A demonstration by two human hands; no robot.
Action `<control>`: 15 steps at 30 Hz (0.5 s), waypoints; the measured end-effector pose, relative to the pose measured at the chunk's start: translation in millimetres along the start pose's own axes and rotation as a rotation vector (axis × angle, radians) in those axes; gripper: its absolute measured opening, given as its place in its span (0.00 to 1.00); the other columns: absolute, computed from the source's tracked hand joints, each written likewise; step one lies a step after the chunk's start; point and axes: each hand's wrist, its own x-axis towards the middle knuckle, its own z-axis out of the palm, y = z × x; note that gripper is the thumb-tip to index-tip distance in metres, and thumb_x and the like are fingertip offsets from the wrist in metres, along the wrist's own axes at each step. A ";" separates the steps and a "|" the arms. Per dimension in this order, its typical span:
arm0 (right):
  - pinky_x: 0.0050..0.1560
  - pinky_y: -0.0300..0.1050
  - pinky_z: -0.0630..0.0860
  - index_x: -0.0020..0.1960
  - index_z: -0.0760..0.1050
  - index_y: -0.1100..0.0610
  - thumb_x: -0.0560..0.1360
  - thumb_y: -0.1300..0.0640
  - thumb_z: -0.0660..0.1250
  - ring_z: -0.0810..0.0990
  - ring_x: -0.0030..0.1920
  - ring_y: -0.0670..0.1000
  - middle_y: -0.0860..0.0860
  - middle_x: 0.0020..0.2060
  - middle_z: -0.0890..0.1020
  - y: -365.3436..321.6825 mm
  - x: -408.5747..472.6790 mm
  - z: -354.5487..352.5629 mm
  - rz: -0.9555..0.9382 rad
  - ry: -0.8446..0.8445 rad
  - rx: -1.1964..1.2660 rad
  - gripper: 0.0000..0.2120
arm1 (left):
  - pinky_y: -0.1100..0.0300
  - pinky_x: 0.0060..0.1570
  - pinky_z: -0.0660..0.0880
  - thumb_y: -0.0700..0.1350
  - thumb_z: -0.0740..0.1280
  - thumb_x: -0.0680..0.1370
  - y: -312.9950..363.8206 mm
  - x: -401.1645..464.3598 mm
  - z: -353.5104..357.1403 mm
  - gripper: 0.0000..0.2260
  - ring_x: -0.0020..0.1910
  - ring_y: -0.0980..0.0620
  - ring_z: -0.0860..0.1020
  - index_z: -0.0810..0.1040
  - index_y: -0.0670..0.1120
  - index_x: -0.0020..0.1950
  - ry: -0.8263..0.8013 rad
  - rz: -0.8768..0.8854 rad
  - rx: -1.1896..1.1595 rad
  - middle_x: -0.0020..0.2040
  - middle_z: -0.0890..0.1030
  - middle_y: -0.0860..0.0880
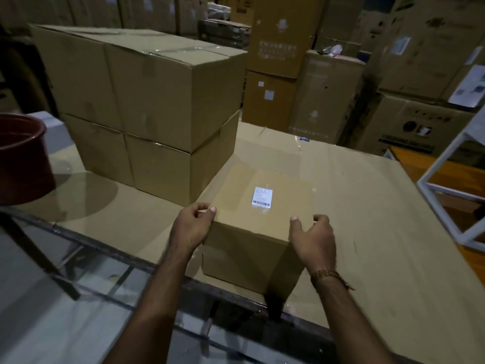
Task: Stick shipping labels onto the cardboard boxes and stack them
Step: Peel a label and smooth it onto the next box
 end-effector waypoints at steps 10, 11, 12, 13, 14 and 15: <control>0.71 0.58 0.72 0.81 0.61 0.58 0.82 0.39 0.62 0.72 0.72 0.65 0.62 0.74 0.72 -8.1 -4.0 5.7 0.028 -0.095 -0.133 0.34 | 0.47 0.61 0.77 0.38 0.67 0.72 35.2 27.5 21.2 0.28 0.68 0.47 0.73 0.76 0.56 0.71 -0.013 0.368 0.424 0.74 0.70 0.52; 0.71 0.58 0.71 0.80 0.61 0.58 0.83 0.39 0.62 0.71 0.73 0.65 0.62 0.74 0.71 -10.9 -3.2 6.1 0.048 -0.110 -0.165 0.33 | 0.43 0.66 0.74 0.39 0.67 0.72 40.2 32.5 24.0 0.27 0.72 0.47 0.70 0.78 0.56 0.70 -0.029 0.412 0.482 0.75 0.69 0.53; 0.71 0.59 0.70 0.80 0.61 0.58 0.82 0.40 0.62 0.70 0.73 0.66 0.63 0.73 0.71 -15.0 -3.0 6.9 0.065 -0.104 -0.203 0.33 | 0.41 0.69 0.71 0.41 0.67 0.72 44.9 37.7 27.4 0.25 0.74 0.47 0.68 0.79 0.57 0.69 -0.052 0.449 0.523 0.76 0.69 0.52; 0.71 0.60 0.69 0.80 0.62 0.57 0.82 0.42 0.63 0.68 0.73 0.65 0.63 0.73 0.70 -20.8 -3.0 8.0 0.056 -0.065 -0.250 0.33 | 0.40 0.70 0.70 0.43 0.67 0.74 48.0 44.4 31.1 0.23 0.75 0.47 0.67 0.79 0.57 0.69 -0.089 0.479 0.545 0.78 0.68 0.52; 0.71 0.60 0.68 0.79 0.63 0.57 0.80 0.44 0.66 0.67 0.74 0.64 0.62 0.73 0.70 -27.5 -3.4 8.8 0.015 0.000 -0.302 0.33 | 0.39 0.70 0.71 0.45 0.67 0.75 49.9 50.9 35.1 0.22 0.76 0.46 0.65 0.78 0.57 0.70 -0.132 0.503 0.563 0.79 0.67 0.51; 0.71 0.60 0.68 0.79 0.65 0.56 0.78 0.47 0.68 0.66 0.74 0.63 0.60 0.72 0.70 -34.0 -1.8 10.5 -0.054 0.073 -0.331 0.33 | 0.38 0.70 0.71 0.48 0.66 0.77 49.3 58.5 38.9 0.22 0.78 0.46 0.63 0.77 0.57 0.71 -0.179 0.522 0.580 0.80 0.65 0.50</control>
